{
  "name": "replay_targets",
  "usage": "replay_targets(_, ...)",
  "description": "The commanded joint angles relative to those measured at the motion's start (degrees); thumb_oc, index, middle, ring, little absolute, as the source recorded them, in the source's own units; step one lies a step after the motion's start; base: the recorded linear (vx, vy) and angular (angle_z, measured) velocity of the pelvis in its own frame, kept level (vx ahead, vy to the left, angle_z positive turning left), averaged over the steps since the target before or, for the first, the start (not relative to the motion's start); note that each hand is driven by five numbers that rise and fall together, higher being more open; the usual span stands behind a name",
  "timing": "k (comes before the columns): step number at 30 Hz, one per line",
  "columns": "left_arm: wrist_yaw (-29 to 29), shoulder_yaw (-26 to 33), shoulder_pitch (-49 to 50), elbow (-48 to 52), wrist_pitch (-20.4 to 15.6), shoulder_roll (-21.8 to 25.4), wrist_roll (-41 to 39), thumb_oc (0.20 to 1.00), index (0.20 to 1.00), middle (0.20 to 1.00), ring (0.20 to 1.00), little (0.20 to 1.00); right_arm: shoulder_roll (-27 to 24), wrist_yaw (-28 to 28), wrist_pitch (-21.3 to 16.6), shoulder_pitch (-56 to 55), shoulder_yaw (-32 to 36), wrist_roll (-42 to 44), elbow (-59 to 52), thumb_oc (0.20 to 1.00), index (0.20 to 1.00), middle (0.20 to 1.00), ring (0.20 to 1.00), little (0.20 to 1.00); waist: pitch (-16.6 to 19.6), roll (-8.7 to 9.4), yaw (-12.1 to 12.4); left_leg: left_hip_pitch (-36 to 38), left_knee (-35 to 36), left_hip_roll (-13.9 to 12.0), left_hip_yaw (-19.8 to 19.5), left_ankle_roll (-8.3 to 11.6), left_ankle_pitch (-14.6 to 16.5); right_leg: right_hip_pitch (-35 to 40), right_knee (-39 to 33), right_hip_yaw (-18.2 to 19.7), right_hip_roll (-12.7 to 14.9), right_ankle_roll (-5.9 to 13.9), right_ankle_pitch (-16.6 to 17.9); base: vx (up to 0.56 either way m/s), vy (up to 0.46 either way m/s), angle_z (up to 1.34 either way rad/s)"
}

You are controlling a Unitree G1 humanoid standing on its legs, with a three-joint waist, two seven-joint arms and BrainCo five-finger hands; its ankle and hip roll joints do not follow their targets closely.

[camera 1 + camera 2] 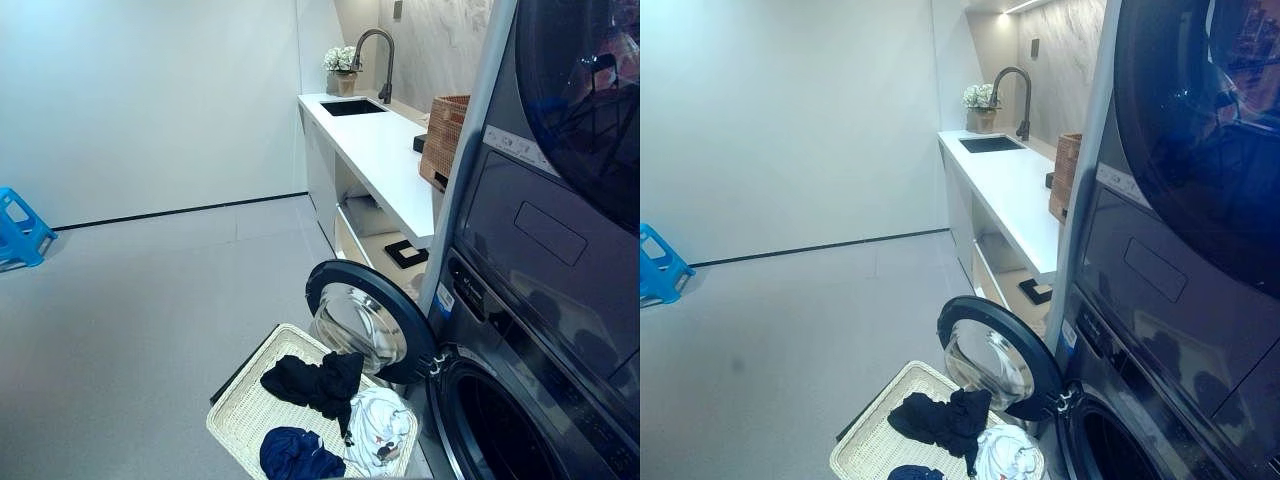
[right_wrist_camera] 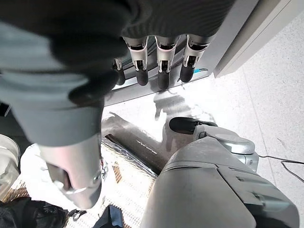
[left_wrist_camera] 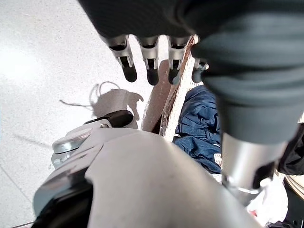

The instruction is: Put the clothes into the washing machine.

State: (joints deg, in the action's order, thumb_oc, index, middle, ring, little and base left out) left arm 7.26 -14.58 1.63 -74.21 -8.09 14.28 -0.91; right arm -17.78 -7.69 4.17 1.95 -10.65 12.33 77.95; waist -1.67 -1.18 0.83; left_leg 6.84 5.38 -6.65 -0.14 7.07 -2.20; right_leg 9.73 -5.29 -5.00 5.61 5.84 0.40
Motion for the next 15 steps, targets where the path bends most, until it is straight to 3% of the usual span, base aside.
replay_targets(1, -0.42, 0.49, -4.53, -2.61, -0.27, 1.64, -0.58, 1.000, 1.000, 1.000, 1.000, 1.000, 0.74, 0.22, -0.42, 4.29, 1.05, -0.48, 3.61, 1.000, 1.000, 1.000, 1.000, 1.000, -3.29, 2.31, 1.64, 3.11, -0.38, 3.06, 4.44, -2.58, 3.55, -3.29, 0.29, 0.75, 1.68, 2.54, 3.18, 0.00, 0.000, 0.00)
replay_targets(15, -3.22, 1.09, -5.17, -1.25, -1.96, 2.96, -3.45, 1.000, 1.000, 1.000, 1.000, 1.000, -0.48, 0.18, -0.55, 4.56, 1.37, 1.80, 2.09, 1.000, 1.000, 1.000, 1.000, 1.000, -5.56, 2.14, 1.71, 2.02, -0.38, 2.58, 4.09, -2.44, 2.81, -4.40, 0.54, 0.49, 1.95, 2.70, 3.59, 0.04, -0.004, 0.00)
